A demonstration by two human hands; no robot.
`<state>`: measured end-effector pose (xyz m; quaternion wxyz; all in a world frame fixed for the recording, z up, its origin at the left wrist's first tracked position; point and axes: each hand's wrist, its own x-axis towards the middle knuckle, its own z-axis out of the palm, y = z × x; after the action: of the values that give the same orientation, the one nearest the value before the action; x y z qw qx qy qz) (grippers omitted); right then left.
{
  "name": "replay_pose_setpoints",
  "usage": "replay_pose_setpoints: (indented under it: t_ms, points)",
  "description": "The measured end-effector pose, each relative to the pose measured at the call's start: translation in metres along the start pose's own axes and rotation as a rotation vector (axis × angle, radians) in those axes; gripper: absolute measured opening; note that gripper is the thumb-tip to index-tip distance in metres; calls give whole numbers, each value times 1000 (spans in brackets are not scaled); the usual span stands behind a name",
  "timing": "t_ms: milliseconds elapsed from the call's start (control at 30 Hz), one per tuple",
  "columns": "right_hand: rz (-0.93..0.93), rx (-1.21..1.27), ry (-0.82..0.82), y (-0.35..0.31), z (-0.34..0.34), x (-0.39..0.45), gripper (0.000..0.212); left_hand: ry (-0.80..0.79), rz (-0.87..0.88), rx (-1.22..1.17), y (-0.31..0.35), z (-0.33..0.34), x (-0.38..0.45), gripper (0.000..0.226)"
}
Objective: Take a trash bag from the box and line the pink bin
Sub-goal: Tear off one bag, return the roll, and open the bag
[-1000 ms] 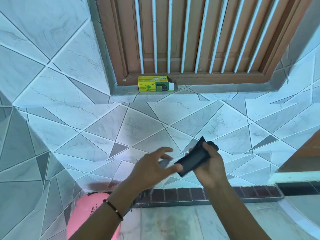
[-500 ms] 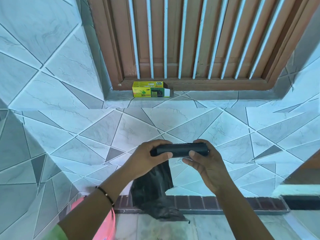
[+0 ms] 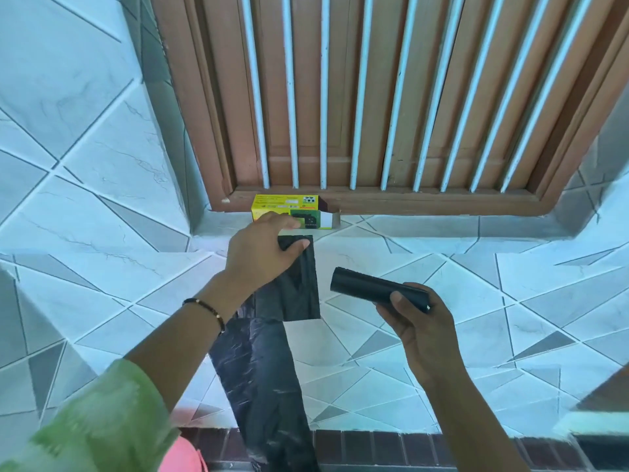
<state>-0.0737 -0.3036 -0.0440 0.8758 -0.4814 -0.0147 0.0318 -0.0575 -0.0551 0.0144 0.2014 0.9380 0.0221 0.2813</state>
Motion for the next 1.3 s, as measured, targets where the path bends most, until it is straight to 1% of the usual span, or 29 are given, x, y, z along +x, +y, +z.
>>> replay_pose_setpoints:
  t_ms: [67, 133, 233, 267, 400, 467, 567, 667, 767, 933, 1100, 1167, 1300]
  points:
    - [-11, 8, 6, 0, 10, 13, 38, -73, -8, 134, -8, 2, 28, 48]
    - [-22, 8, 0, -1, 18, 24, 31, -159, 14, 286, -14, 4, 53, 62]
    - [-21, -3, -4, -2, 26, 37, 22, -244, 75, 456, -21, 9, 87, 70]
    - [-21, 0, -1, -2, 28, 40, 23, -277, 88, 479, -23, 12, 94, 71]
    - [-85, 9, 36, -3, 37, 51, 44, -395, 123, 545, -35, 21, 116, 71]
    - [-202, 6, 86, -1, 43, 53, 48, -397, 137, 488, -38, 21, 116, 68]
    - [-441, -24, 187, -5, 52, 51, 45, -309, 154, 304, -38, 18, 98, 70]
    - [-593, -174, 172, -12, 59, 46, 34, -235, 161, 146, -33, 11, 70, 71]
    - [-668, -258, 127, -13, 64, 38, 43, -201, 144, 24, -29, 5, 53, 70]
    - [-708, -341, 65, -8, 60, 20, 42, -75, 80, -74, -25, -2, 31, 66]
    - [-651, -422, 50, -13, 41, -5, 39, -28, 79, -95, -17, -8, 0, 62]
    - [-647, -430, 88, -13, 32, -15, 38, -44, 94, -80, -11, -10, -14, 62]
    - [-657, -399, 187, -14, 18, -38, 42, -141, 106, -24, 8, -12, -47, 62]
